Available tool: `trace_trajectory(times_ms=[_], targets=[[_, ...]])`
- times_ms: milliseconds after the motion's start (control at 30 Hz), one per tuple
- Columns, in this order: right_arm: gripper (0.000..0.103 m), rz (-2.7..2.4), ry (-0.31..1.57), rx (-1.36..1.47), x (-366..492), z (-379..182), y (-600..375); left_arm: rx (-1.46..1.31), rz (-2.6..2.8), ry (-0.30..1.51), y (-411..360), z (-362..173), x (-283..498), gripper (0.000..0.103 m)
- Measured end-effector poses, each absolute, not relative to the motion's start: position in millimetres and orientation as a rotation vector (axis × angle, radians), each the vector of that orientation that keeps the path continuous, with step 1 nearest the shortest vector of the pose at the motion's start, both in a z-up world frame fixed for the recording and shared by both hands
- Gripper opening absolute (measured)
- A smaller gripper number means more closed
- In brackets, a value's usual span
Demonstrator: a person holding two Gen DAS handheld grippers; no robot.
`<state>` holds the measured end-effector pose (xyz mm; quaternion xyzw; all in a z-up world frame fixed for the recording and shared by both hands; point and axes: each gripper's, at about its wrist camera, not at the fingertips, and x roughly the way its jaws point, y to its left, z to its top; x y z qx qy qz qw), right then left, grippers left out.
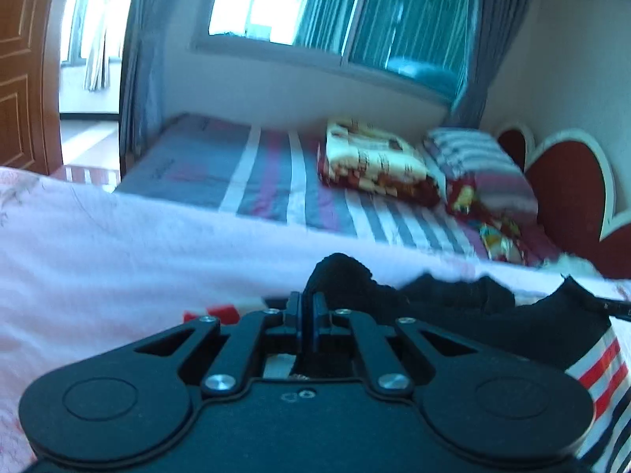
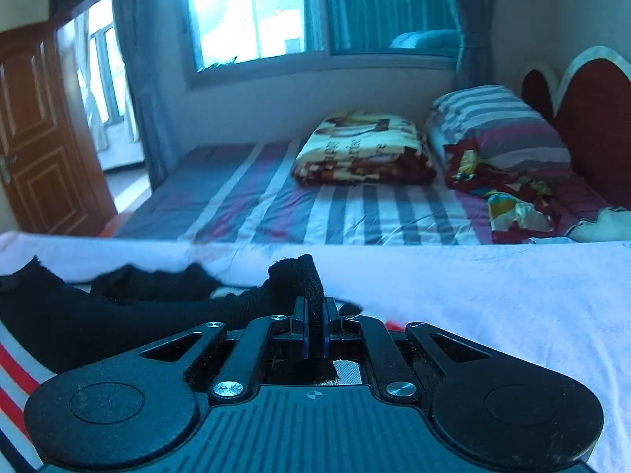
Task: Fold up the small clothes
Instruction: 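Lift the hem with both tools and fold it toward the collar, then lower the folded hem onto the collar and open both tools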
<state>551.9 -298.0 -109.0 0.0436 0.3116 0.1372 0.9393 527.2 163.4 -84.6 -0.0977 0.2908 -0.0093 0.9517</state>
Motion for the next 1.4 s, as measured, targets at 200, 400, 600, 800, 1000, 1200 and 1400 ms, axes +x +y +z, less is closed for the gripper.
trace_trajectory(times_ms=[200,400,600,800,1000,1200,1400], targets=[[0.006,0.221,0.739,0.065,569,-137,-294,-0.124,0.04,0.709,155,-116,553,0.005],[0.035,0.161,0.688,0.071,563,-124,-301,-0.077,0.074,0.726,151,-110,556,0.055],[0.046,0.379,0.604,0.01,532,-96,-254,-0.116,0.047,0.603,144,-77,529,0.061],[0.041,0.532,0.717,-0.075,529,-113,-174,0.081,-0.173,0.642,42,-88,531,0.062],[0.041,0.348,0.742,-0.215,536,-125,-210,0.08,-0.112,0.717,73,-116,534,0.068],[0.041,0.26,0.773,-0.143,545,-122,-254,0.086,-0.068,0.705,114,-114,525,0.067],[0.041,0.429,0.703,-0.042,493,-97,-218,0.087,-0.095,0.629,75,-87,496,0.065]])
